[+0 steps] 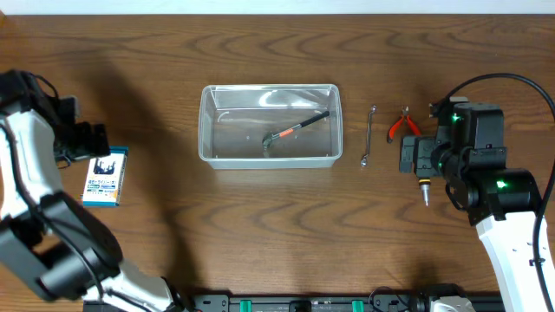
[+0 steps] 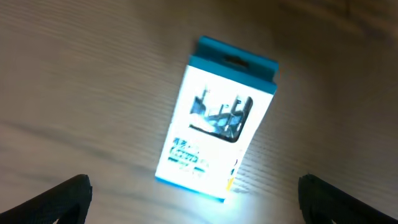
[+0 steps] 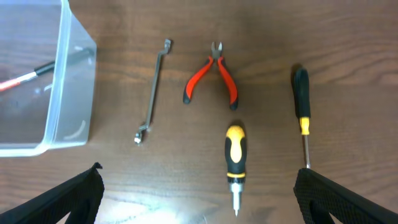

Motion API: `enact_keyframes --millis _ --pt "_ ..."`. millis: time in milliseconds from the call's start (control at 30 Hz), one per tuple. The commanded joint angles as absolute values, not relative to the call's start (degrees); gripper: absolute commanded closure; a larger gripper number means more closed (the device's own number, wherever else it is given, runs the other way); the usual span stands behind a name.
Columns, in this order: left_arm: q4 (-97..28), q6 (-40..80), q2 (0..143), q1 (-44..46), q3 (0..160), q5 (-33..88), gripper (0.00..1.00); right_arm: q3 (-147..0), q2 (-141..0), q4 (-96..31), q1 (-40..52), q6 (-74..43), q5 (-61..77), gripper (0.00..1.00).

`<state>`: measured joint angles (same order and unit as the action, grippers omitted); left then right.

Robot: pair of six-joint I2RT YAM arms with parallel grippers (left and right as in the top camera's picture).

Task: Pack container
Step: 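Release the pen and move the left gripper to the blue box, then lower the left gripper and grasp the blue-and-white box top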

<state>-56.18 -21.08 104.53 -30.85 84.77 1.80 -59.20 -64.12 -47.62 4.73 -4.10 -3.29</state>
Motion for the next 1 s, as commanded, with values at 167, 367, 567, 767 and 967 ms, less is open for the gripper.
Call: enact_keyframes --millis 167,367,567,767,967 --pt "-54.5 -31.2 112.6 -30.8 84.4 3.9 0.02 -60.6 -64.2 -46.2 4.5 -3.6 -3.6 0.01" --pt "-53.8 -34.3 116.0 -30.9 84.4 3.8 0.02 -60.6 -64.2 -45.3 4.5 -3.6 -3.6 0.01" --pt "-52.7 -35.4 118.8 -30.9 84.3 3.1 0.02 -60.6 -64.2 -44.1 4.5 -3.6 -3.6 0.01" --pt "-51.7 -35.3 120.6 -30.9 84.3 1.6 0.02 -60.6 -64.2 -42.8 4.5 -3.6 -3.6 0.01" --pt "-50.9 -35.3 120.6 -30.9 84.3 -1.0 0.02 -60.6 -64.2 -42.7 4.5 -3.6 -3.6 0.01"
